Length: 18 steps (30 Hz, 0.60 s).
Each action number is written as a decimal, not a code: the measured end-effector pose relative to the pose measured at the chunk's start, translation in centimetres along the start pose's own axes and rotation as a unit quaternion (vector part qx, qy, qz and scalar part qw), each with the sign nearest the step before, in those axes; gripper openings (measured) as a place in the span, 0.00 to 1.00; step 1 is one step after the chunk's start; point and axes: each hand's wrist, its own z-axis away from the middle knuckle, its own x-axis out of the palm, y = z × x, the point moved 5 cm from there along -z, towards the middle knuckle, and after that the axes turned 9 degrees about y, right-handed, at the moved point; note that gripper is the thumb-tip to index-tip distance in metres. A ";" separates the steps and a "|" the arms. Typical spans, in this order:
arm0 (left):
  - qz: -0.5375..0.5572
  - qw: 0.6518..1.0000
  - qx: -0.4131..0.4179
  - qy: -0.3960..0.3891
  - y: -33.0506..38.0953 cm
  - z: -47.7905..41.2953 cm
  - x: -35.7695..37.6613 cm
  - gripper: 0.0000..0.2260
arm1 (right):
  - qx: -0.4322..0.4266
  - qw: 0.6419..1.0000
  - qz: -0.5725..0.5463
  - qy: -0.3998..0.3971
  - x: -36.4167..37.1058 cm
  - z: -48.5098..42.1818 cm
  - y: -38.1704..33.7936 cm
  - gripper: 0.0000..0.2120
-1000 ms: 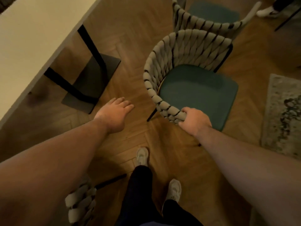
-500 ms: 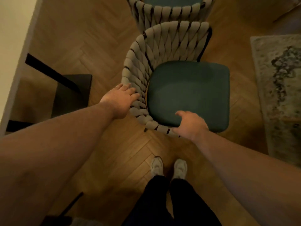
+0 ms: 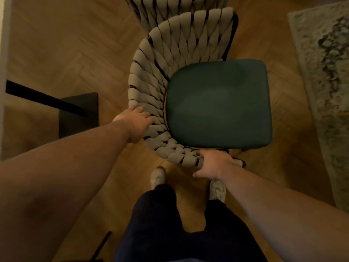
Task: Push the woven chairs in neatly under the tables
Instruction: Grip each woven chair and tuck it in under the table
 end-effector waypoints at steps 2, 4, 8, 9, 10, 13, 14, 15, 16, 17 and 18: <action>-0.030 0.999 0.027 -0.007 -1.6 -1.5 0.4 0.32 | 0.009 0.999 0.027 0.021 0.4 -0.4 -0.4 0.42; -0.064 0.996 0.055 -0.001 -3.5 -3.7 0.6 0.33 | 0.023 0.998 0.034 0.040 0.6 -1.0 -1.2 0.36; -0.146 0.981 0.127 0.030 -6.6 -7.5 0.6 0.34 | 0.038 0.998 0.035 0.047 0.8 -2.2 -3.7 0.26; -0.156 0.975 0.149 0.048 -7.3 -8.2 0.6 0.35 | 0.041 0.997 0.039 0.049 1.1 -2.5 -3.9 0.24; -0.160 0.970 0.170 0.066 -7.9 -8.6 0.7 0.34 | 0.045 0.997 0.045 0.052 1.2 -2.6 -4.0 0.23; -0.183 0.946 0.237 0.123 -8.8 -8.8 1.6 0.23 | 0.044 0.995 0.068 0.061 2.0 -2.6 -4.0 0.21; -0.190 0.940 0.251 0.136 -8.9 -8.8 1.9 0.19 | 0.046 0.994 0.075 0.062 2.1 -2.5 -4.3 0.20; -0.188 0.938 0.256 0.139 -9.0 -8.8 2.1 0.17 | 0.049 0.994 0.078 0.065 1.9 -2.5 -4.6 0.20; -0.183 0.939 0.256 0.139 -9.0 -8.7 2.2 0.15 | 0.055 0.993 0.073 0.069 1.8 -2.4 -4.9 0.20; -0.181 0.940 0.253 0.141 -8.9 -8.6 2.2 0.14 | 0.058 0.994 0.062 0.074 1.5 -2.3 -5.1 0.20; -0.181 0.940 0.250 0.144 -8.9 -8.3 2.2 0.13 | 0.062 0.994 0.055 0.076 1.4 -2.1 -5.4 0.19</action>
